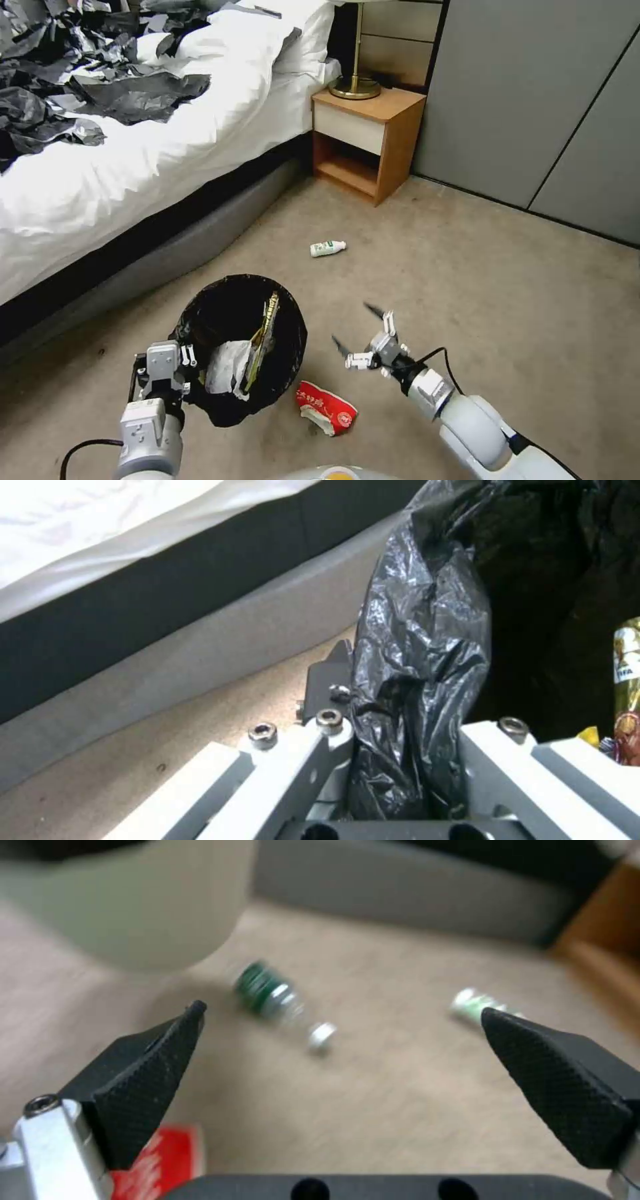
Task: Pick up the trash bin, then pick up the garbage from the floor and place it into the trash bin.
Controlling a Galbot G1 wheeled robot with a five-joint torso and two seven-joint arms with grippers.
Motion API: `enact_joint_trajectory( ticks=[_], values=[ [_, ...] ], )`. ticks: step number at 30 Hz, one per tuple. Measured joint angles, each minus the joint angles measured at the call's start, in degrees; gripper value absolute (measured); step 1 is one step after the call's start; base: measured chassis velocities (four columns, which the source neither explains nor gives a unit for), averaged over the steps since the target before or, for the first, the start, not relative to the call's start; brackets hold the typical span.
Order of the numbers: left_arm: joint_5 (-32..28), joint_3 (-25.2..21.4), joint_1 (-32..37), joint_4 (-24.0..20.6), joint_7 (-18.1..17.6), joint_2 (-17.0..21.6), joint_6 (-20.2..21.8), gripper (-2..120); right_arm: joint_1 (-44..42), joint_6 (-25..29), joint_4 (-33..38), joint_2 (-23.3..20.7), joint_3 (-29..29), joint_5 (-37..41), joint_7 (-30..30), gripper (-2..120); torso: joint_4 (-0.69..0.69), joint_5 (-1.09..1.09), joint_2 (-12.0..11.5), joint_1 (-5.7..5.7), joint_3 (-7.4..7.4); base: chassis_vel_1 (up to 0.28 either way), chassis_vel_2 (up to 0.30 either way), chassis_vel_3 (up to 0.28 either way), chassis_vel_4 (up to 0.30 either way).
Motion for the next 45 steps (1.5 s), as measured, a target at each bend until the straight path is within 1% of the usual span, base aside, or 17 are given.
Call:
enact_joint_trajectory(
  ticks=[1, 2, 4, 5, 8, 9, 12, 20, 22, 27, 29, 30, 36, 39, 45],
  values=[
    [0.0, 0.0, 0.0, 0.0, 0.0, -0.1, 0.0, 4, 1.0, -0.2, -1.3, -0.1, -1.4, 0.0, -0.9, 100, 0.0, 0.0, 0.0, 0.0, 0.0, 0.0, 0.0, 0.0, 0.0],
    [0.0, 0.0, 0.0, 0.0, 0.0, -0.1, 0.0, 4, 1.0, -0.2, -1.3, -0.1, -1.4, 0.0, -0.9, 100, 0.0, 0.0, 0.0, 0.0, 0.0, 0.0, 0.0, 0.0, 0.0],
    [0.0, 0.0, -0.1, -0.1, 0.0, -0.3, 0.0, 4, 3.6, -0.3, -4.7, 0.0, -4.8, 0.0, -2.8, 100, 0.01, 0.0, 0.0, 0.0, 0.0, 0.0, 0.0, 0.0, 0.0],
    [0.0, 0.0, -0.1, -0.1, 0.0, -0.3, 0.0, 4, 3.6, -0.3, -4.7, 0.0, -4.8, 0.0, -2.8, 100, 0.01, 0.0, 0.0, 0.0, 0.0, 0.0, 0.0, 0.0, 0.0],
    [0.0, 0.0, -0.2, -0.1, -0.1, -0.6, 0.0, 4, 7.0, 0.1, -11.2, 1.3, -8.9, -1.9, -5.4, 100, 0.01, 0.0, 0.0, 0.0, 0.0, 0.0, 0.0, 0.0, 0.0],
    [0.0, 0.0, -0.2, -0.1, -0.1, -0.6, 0.0, 4, 7.0, 0.1, -11.2, 1.3, -8.9, -1.9, -5.4, 100, 0.01, 0.0, 0.0, 0.0, 0.0, 0.0, 0.0, 0.0, 0.0],
    [0.0, 0.0, -0.2, 0.1, -0.1, -0.8, 0.0, 4, 8.7, 0.3, -15.2, 2.6, -11.0, -3.2, -6.6, 100, 0.0, -0.01, 0.0, 0.0, 0.0, 0.0, 0.0, 0.0, 0.0],
    [0.4, 0.6, -0.7, 0.9, -0.1, -1.1, 0.0, 4, 10.8, 0.2, -18.5, 4.5, -13.5, -3.9, -6.7, 100, 0.01, -0.01, 0.0, 0.0, 0.0, 0.0, 0.0, 0.0, 0.0],
    [0.4, 0.7, -0.9, 1.1, -0.1, -1.1, 0.1, 4, 11.8, 0.3, -20.4, 5.2, -14.6, -4.3, -6.6, 100, 0.0, -0.01, 0.0, 0.0, 0.0, 0.0, 0.0, 0.0, 0.0],
    [0.5, 0.7, -0.9, 1.3, -0.1, -1.1, 0.1, 4, 12.7, 0.7, -23.2, 6.6, -15.4, -4.8, -6.4, 100, 0.0, -0.02, 0.0, 0.0, 0.0, 0.0, 0.0, 0.0, 0.0],
    [0.5, 0.7, -0.8, 1.4, -0.1, -1.1, 0.1, 4, 13.1, 1.0, -24.9, 7.9, -15.6, -5.1, -6.3, 100, 0.01, 0.01, 0.0, 0.0, 0.0, 0.0, 0.0, 0.0, 0.0],
    [0.6, 0.7, -0.8, 1.4, -0.1, -1.2, 0.1, 4, 13.2, 1.2, -25.5, 8.4, -15.7, -5.2, -6.3, 100, 0.01, -0.01, 0.0, 0.0, 0.0, 0.0, 0.0, 0.0, 0.0],
    [0.7, 0.9, -0.9, 1.5, -0.1, -1.3, 0.1, 4, 13.2, 1.4, -26.2, 9.6, -16.0, -5.7, -6.1, 100, 0.01, -0.01, 0.0, 0.0, -0.01, 0.0, 0.0, 0.0, 0.0],
    [0.7, 0.9, -0.9, 1.6, -0.1, -1.2, 0.1, 4, 12.7, 1.4, -25.1, 9.2, -16.0, -5.8, -6.0, 100, 0.0, 0.0, 0.0, 0.0, 0.0, 0.0, 0.0, 0.0, 0.0],
    [0.6, 0.9, -1.2, 1.9, -0.1, -1.1, 0.1, 4, 11.5, 1.8, -20.8, 7.7, -13.8, -5.4, -5.6, 100, 0.0, 0.0, 0.0, 0.0, 0.0, 0.0, 0.0, 0.0, 0.0]
  ],
)
